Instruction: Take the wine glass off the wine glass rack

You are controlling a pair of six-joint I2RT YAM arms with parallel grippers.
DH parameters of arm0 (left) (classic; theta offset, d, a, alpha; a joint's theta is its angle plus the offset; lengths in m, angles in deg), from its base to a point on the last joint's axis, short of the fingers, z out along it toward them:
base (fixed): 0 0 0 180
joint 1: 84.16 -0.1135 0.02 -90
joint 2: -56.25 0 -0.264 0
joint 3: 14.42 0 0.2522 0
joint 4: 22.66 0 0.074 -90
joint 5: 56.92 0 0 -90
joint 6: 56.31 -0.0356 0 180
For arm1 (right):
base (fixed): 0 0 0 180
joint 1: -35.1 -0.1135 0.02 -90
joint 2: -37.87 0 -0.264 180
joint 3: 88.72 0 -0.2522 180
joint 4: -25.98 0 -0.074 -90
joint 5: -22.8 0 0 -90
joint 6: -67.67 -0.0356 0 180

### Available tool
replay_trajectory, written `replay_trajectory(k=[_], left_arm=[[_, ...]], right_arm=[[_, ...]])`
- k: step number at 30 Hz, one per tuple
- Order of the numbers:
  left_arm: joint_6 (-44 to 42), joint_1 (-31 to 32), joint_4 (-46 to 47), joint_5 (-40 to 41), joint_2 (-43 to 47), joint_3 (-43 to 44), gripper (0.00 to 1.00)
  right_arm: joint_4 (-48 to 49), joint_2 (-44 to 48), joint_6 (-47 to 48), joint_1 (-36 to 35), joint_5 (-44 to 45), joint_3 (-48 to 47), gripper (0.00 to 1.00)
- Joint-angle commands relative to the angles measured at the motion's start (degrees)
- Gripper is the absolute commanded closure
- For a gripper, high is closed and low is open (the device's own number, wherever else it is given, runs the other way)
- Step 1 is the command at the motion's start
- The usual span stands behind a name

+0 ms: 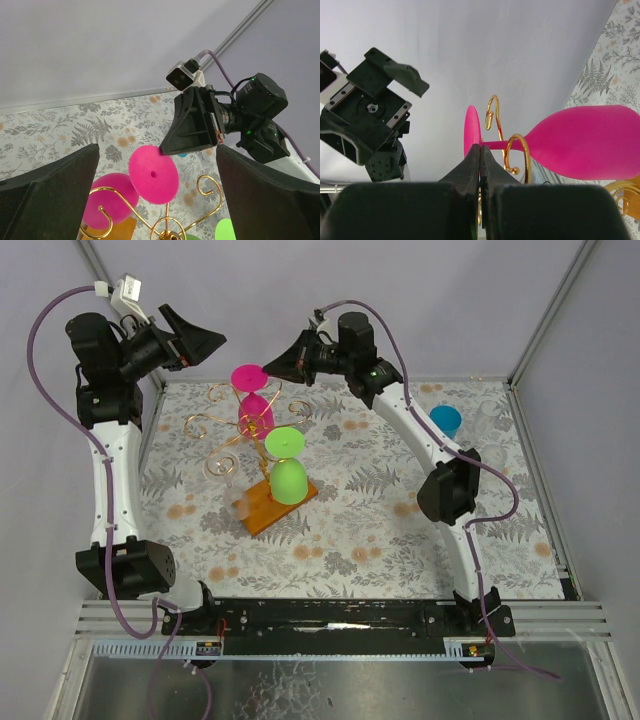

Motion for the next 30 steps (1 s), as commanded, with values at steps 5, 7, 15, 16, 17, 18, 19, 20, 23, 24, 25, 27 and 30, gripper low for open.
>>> replay_trajectory(k=[5,7,15,16,17,18,19,20,23,24,25,27,30], left_arm=[[1.0,-0.6,3.4,-1.7,1.4,0.0,0.0],[1.5,-0.5,3.4,-2.2,1.3,0.0,0.0],[7.1,-0.4,4.7,-3.9,-0.2,0.7,0.0],[7.9,-0.4,5.2,-4.1,-0.5,0.9,0.0],[8.4,-0.3,5.5,-4.1,-0.8,1.1,0.0],[8.8,-0.3,5.8,-4.1,-1.0,1.3,0.0],[9.2,-0.2,6.3,-4.1,-1.2,1.3,0.0],[9.7,0.0,6.6,-4.1,-1.3,1.4,0.0],[11.0,0.6,7.4,-4.3,-1.5,1.4,0.0],[11.2,1.0,7.6,-4.3,-1.5,1.4,0.0],[11.3,1.5,7.5,-4.4,-1.6,1.5,0.0],[11.3,2.6,7.6,-4.2,-1.7,1.7,0.0],[12.1,5.0,7.6,-3.9,-2.4,2.7,0.0]], right_arm=[[7.5,-0.5,-2.3,-0.6,3.0,-2.9,1.0],[8.6,-0.6,-2.7,-0.5,3.7,-2.9,1.0],[9.9,-0.4,-2.3,1.2,7.8,-3.6,1.0],[10.0,-0.4,-2.2,1.6,8.2,-3.5,1.0],[10.2,-0.2,-2.1,2.1,8.6,-3.4,1.0],[10.5,-0.1,-2.1,2.7,9.0,-3.0,1.0],[10.9,0.1,-2.1,3.2,9.3,-2.8,1.0],[11.2,0.3,-2.0,3.7,9.6,-2.5,1.0],[11.7,0.7,-1.7,5.2,10.3,-2.3,1.0],[11.9,0.8,-1.7,5.8,10.5,-2.2,1.0],[11.9,1.0,-1.6,6.3,10.7,-2.2,1.0],[12.1,1.5,-1.5,7.4,10.7,-2.0,1.0],[12.3,2.9,-1.3,8.9,10.5,-0.7,1.0]])
